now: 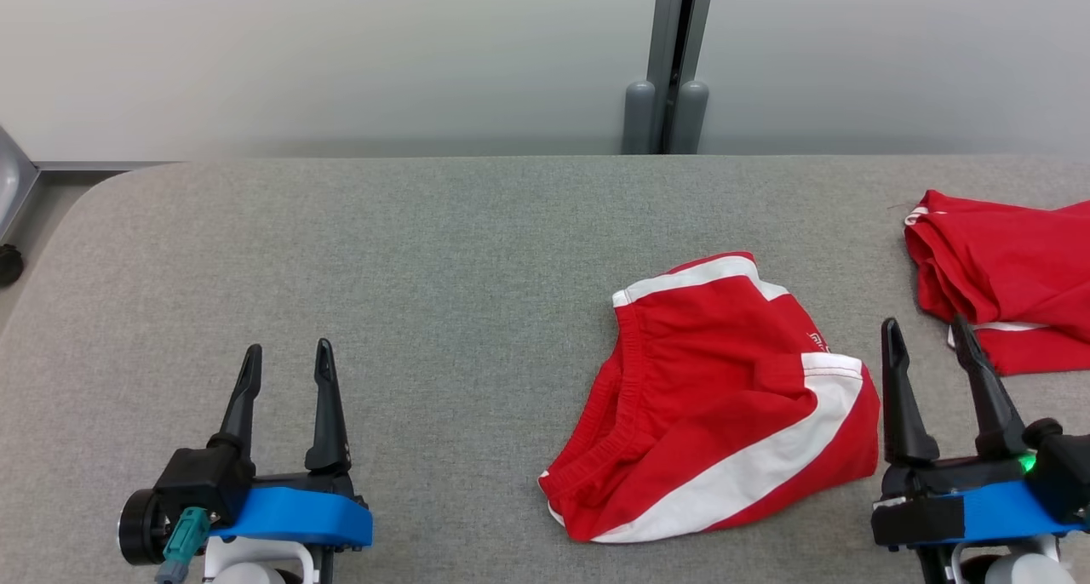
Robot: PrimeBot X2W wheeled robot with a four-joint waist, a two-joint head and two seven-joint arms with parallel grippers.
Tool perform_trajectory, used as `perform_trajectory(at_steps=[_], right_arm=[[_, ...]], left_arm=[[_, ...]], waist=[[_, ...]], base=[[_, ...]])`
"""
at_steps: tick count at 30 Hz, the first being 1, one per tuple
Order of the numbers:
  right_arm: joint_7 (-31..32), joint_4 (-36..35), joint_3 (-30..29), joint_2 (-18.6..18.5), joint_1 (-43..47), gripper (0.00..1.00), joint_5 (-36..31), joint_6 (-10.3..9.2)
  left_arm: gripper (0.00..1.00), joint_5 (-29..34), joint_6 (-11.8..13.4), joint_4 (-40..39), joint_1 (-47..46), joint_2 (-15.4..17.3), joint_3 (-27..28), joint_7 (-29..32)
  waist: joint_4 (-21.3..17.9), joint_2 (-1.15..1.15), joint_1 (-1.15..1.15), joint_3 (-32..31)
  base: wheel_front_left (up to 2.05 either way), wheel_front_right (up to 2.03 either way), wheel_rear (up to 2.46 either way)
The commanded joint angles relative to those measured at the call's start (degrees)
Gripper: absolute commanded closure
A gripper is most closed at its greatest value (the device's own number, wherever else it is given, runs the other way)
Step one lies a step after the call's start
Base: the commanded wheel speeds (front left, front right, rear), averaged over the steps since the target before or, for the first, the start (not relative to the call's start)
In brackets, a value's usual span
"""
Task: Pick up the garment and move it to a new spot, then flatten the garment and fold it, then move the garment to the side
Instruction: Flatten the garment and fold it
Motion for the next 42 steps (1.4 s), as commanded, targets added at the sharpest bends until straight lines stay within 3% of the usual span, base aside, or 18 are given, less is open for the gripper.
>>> perform_trajectory(at_steps=[1, 13, 22, 30, 37, 42], right_arm=[[-0.25, -0.7, 0.12, 0.31, 1.02, 0.0, -0.11, 0.01], [-0.23, -1.09, 1.23, 0.84, 1.54, 0.0, -1.97, 0.01], [-0.23, 0.0, 2.09, 0.84, -0.83, 0.0, -1.3, 0.01], [-0.22, 0.57, 2.18, 0.83, -1.86, 0.0, -0.74, 0.01], [-0.22, 0.98, 1.92, 0.83, -2.6, 0.0, -0.43, 0.01], [-0.22, 1.55, 2.01, 0.84, -3.02, 0.0, -0.49, 0.01]], left_arm=[[0.0, 0.51, -0.11, 0.08, 0.21, -0.03, -0.11, -0.26], [0.0, 2.74, -2.21, 0.97, -1.53, 0.18, -2.42, -0.26], [0.0, 4.16, -4.49, 6.23, -7.34, 0.35, -16.73, -0.27], [0.0, -0.23, -4.46, 12.77, -10.02, 3.48, -30.31, 0.62], [0.0, -3.04, -4.47, 18.52, -11.83, 5.51, -35.92, 1.58], [0.0, -4.49, -4.46, 23.58, -13.54, 5.24, -37.49, 1.55]], waist=[[0.0, 0.0, 0.0, -0.02], [-0.07, 0.0, 0.0, 0.01], [-1.4, 0.0, 0.0, 1.81], [-3.32, 0.0, 0.0, 3.65], [-5.1, 0.0, 0.0, 5.21], [-6.1, 0.0, 0.0, 6.11]], base=[[0.0, 0.0, 0.0], [0.0, 0.0, 0.0], [0.0, 0.0, 0.0], [0.0, 0.0, 0.0], [0.0, 0.0, 0.0], [0.0, 0.0, 0.0]])
